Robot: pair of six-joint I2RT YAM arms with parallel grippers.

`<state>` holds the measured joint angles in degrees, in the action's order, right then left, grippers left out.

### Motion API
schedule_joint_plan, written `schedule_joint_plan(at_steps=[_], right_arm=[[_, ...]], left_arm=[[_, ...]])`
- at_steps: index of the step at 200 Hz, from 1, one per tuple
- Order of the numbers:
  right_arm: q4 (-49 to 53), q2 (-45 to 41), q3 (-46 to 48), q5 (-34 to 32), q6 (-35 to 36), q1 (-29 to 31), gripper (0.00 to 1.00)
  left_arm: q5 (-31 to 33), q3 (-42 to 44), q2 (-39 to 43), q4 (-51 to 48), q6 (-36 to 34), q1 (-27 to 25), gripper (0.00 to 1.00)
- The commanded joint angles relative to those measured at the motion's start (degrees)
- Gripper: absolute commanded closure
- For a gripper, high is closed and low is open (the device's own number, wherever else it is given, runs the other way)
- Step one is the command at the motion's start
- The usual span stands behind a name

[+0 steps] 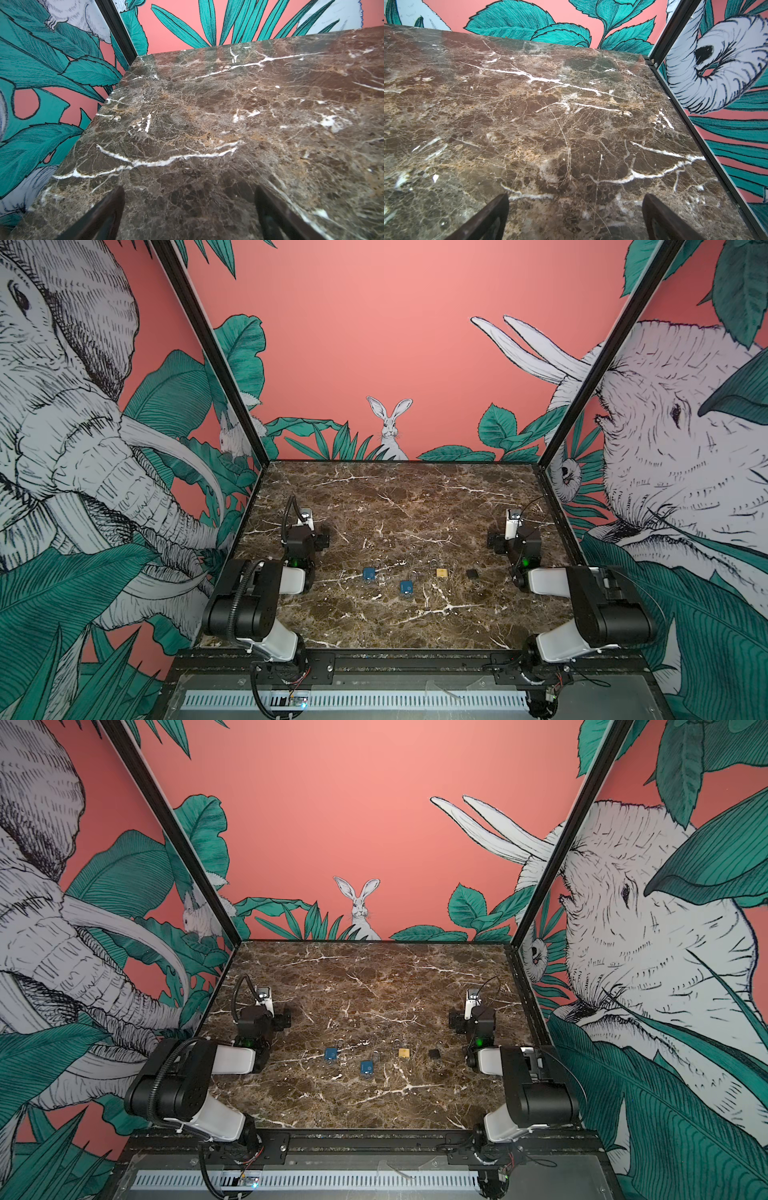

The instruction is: Lock with the key

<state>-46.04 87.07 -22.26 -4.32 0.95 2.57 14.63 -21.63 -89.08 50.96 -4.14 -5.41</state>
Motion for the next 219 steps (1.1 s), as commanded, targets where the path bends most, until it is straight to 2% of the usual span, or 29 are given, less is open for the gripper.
schedule_joint_plan(at_steps=[1, 135, 155, 178, 192, 210, 219], right_arm=[[-2.13, 0.46, -0.89, -0.73, 0.62, -0.28, 0.02], [-1.81, 0.22, -1.61, -1.44, -0.28, -0.81, 0.02], [10.81, -5.14, -5.92, -3.28, -0.56, -0.45, 0.02], [25.72, -13.12, -12.15, -10.32, -0.92, 3.12, 0.02], [34.45, -17.90, -15.71, -12.48, -2.58, 5.99, 0.02], [47.72, -22.11, -21.05, -15.41, -8.82, 9.16, 0.02], [55.49, -23.66, -23.94, -14.56, -12.91, 10.10, 0.02]], left_arm=[[0.49, -0.78, 0.04, 1.51, -0.77, 0.32, 0.02], [0.49, -0.78, 0.05, 1.40, -0.69, 0.31, 0.02], [0.17, -1.06, -0.04, 0.97, -0.55, 0.55, 0.02], [1.49, -0.93, 0.72, 2.07, -1.28, 0.33, 0.02], [1.01, -3.07, 3.73, -5.26, -1.75, -0.17, 0.02], [8.57, -7.45, 10.04, -18.01, -3.01, -3.77, 0.02], [11.70, -9.54, 13.38, -23.42, -1.37, -5.02, 0.02]])
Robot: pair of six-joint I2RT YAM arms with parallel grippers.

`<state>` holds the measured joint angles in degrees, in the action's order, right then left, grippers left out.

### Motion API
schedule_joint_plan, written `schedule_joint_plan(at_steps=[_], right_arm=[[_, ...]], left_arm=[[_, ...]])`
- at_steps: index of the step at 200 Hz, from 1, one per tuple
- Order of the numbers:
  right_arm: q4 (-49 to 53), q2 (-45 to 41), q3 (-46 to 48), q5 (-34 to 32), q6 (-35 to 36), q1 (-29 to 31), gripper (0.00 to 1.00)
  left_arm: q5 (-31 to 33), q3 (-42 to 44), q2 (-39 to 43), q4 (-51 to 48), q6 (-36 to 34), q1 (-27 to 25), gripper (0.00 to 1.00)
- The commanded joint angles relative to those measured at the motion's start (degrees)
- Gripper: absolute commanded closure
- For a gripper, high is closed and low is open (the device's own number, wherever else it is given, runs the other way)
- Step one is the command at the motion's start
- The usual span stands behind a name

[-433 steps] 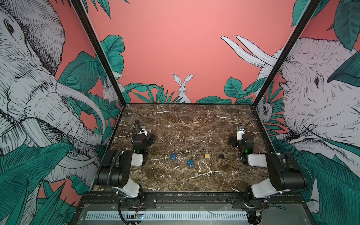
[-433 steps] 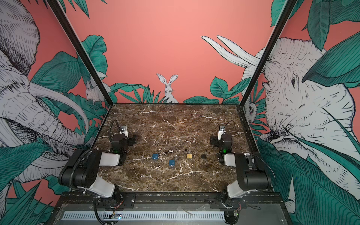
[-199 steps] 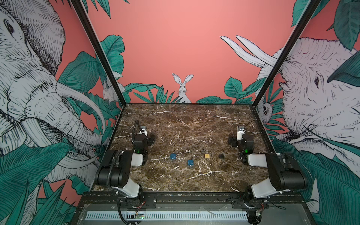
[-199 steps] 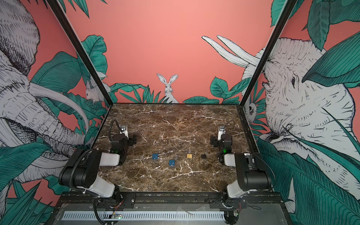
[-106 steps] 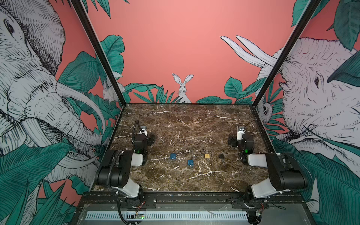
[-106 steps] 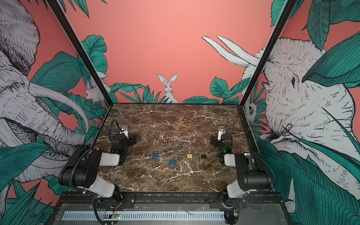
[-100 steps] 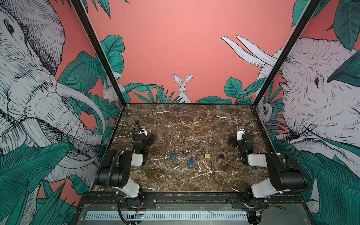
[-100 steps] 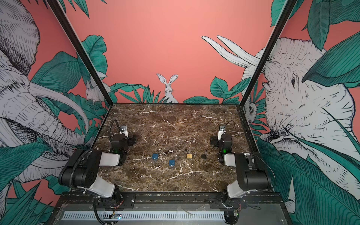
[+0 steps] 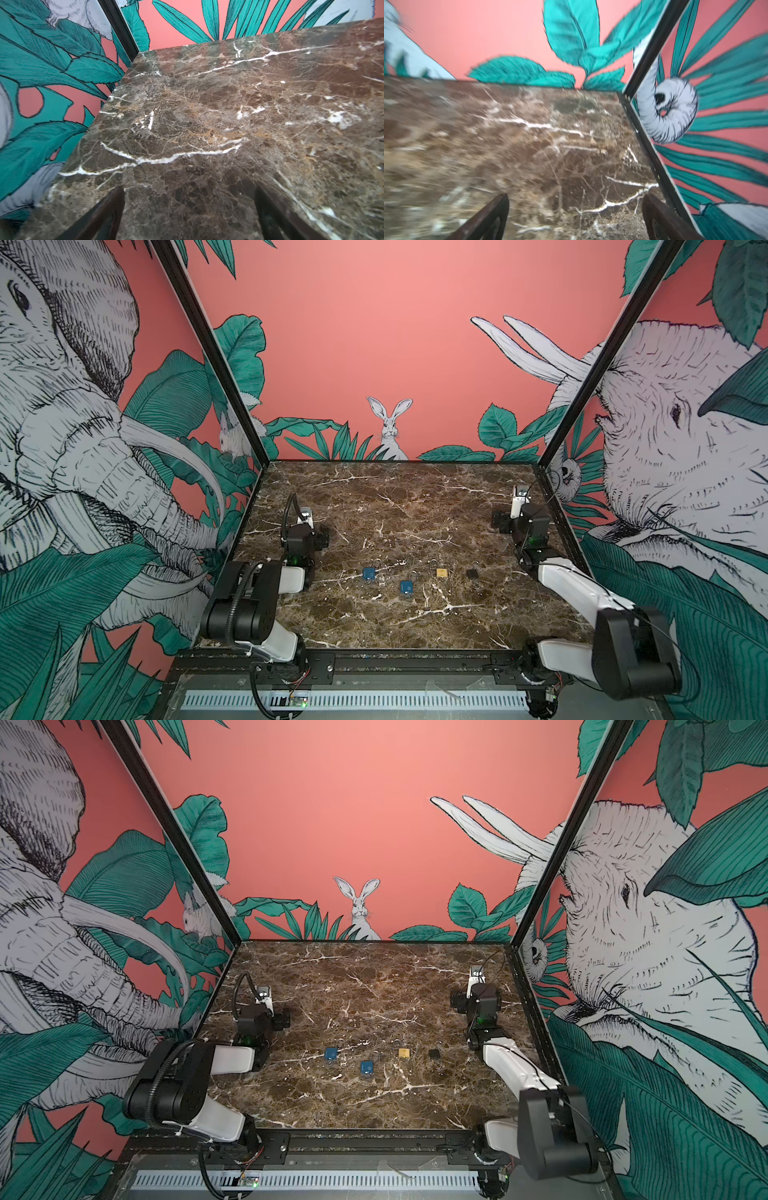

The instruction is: Lock with the key

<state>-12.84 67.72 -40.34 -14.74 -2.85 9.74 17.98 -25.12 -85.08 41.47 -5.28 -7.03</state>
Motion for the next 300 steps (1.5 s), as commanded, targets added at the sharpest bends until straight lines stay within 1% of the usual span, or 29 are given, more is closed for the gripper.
schedule_joint_plan(at_steps=[1, 11, 16, 23, 30, 37, 51, 61, 74, 85, 90, 102, 118, 125, 134, 153, 179, 186, 206, 209, 210, 213, 214, 219, 230, 244, 249, 278, 300], right_arm=[[23.01, -4.47, -6.10, -3.88, -9.54, 3.06, 0.02], [29.19, -6.20, -7.73, -2.62, -13.39, 4.02, 0.02], [31.85, -7.07, -8.35, -1.90, -15.05, 4.65, 0.02], [35.06, -8.24, -8.73, 1.13, -15.88, 5.37, 0.02], [37.52, -9.54, -8.53, 2.86, -16.72, 6.28, 0.02], [40.03, -10.46, -8.53, 3.83, -17.50, 7.19, 0.02], [44.41, -11.78, -8.26, 6.32, -19.12, 8.61, 0.02], [47.17, -12.09, -7.96, 8.84, -20.40, 9.05, 0.02], [51.86, -11.37, -8.53, 10.62, -22.00, 9.78, 0.02], [55.21, -10.63, -9.10, 10.95, -23.03, 10.83, 0.02], [56.06, -10.43, -9.10, 11.00, -23.41, 11.34, 0.02], [56.20, -10.34, -8.29, 11.48, -24.21, 12.66, 0.02], [53.93, -10.50, -6.24, 11.03, -25.52, 13.98, 0.02], [52.06, -10.59, -5.08, 9.96, -26.35, 14.76, 0.02], [49.24, -10.68, -3.53, 10.19, -26.07, 15.48, 0.02], [46.34, -9.38, -1.72, 8.49, -27.21, 16.36, 0.02], [46.30, -3.50, -2.66, 13.35, -24.99, 16.37, 0.02], [45.74, -2.40, -2.63, 13.99, -24.85, 16.45, 0.04], [43.48, -0.80, -1.51, 14.42, -24.22, 16.49, 0.10], [43.31, -0.57, -1.42, 14.47, -24.14, 16.49, 0.12], [43.27, -0.44, -1.39, 14.48, -24.02, 16.49, 0.15], [43.19, -0.23, -1.41, 14.48, -23.97, 16.53, 0.18], [43.15, -0.05, -1.34, 14.52, -23.96, 16.49, 0.20], [42.85, 0.37, -1.17, 14.60, -24.00, 16.49, 0.23], [42.31, 1.42, -0.95, 14.72, -24.02, 16.54, 0.30], [42.00, 2.67, -0.71, 14.86, -23.96, 16.54, 0.32], [42.08, 3.20, -0.71, 14.71, -23.94, 16.50, 0.35], [41.77, 5.19, -0.50, 13.54, -23.10, 16.52, 0.35], [40.86, 7.15, -0.44, 14.31, -22.78, 16.54, 0.37]], left_arm=[[8.59, -6.33, 9.70, -14.48, 0.15, -3.51, 0.02], [10.69, -8.70, 12.80, -20.19, 5.33, -3.78, 0.02], [11.37, -10.35, 14.31, -24.56, 9.47, -3.78, 0.02], [11.82, -12.62, 16.26, -31.68, 15.19, -3.78, 0.02], [10.53, -14.71, 17.95, -37.59, 20.39, -3.78, 0.02], [7.54, -15.60, 19.38, -40.88, 23.42, -3.78, 0.02], [0.19, -15.84, 21.53, -44.05, 27.42, -4.18, 0.02], [-3.27, -17.13, 22.29, -50.54, 29.69, -4.85, 0.02], [-8.65, -18.73, 22.27, -56.73, 28.70, -6.04, 0.02], [-10.58, -19.61, 22.28, -61.07, 27.90, -7.83, 0.02], [-12.58, -19.61, 22.45, -62.25, 27.52, -8.40, 0.02], [-18.34, -18.74, 22.87, -62.97, 27.54, -9.25, 0.02], [-25.86, -17.10, 23.16, -62.22, 28.61, -10.32, 0.07], [-27.71, -16.47, 23.05, -62.09, 29.15, -10.82, 0.09], [-29.11, -16.03, 22.88, -62.30, 29.28, -11.62, 0.10], [-29.95, -16.02, 22.42, -63.11, 28.84, -14.22, 0.10], [-30.73, -16.77, 20.06, -62.04, 29.44, -19.05, 0.10], [-31.14, -17.07, 19.28, -61.55, 29.81, -20.18, 0.10], [-32.36, -17.42, 17.42, -58.82, 31.51, -22.82, 0.11], [-32.45, -17.41, 17.12, -58.39, 31.77, -23.12, 0.11], [-32.51, -17.41, 17.00, -58.24, 31.84, -23.25, 0.11], [-32.64, -17.41, 16.67, -57.81, 32.04, -23.53, 0.11], [-32.69, -17.41, 16.64, -57.64, 32.15, -23.55, 0.11], [-32.79, -17.37, 16.18, -57.01, 32.52, -24.00, 0.11], [-33.91, -17.13, 15.32, -55.06, 33.05, -24.30, 0.12], [-34.98, -16.71, 14.77, -52.80, 33.99, -24.35, 0.13], [-35.10, -16.71, 14.72, -52.31, 34.14, -24.42, 0.13], [-35.36, -17.06, 14.38, -50.90, 34.63, -24.44, 0.14], [-35.90, -17.06, 14.05, -50.05, 34.84, -24.45, 0.14]])
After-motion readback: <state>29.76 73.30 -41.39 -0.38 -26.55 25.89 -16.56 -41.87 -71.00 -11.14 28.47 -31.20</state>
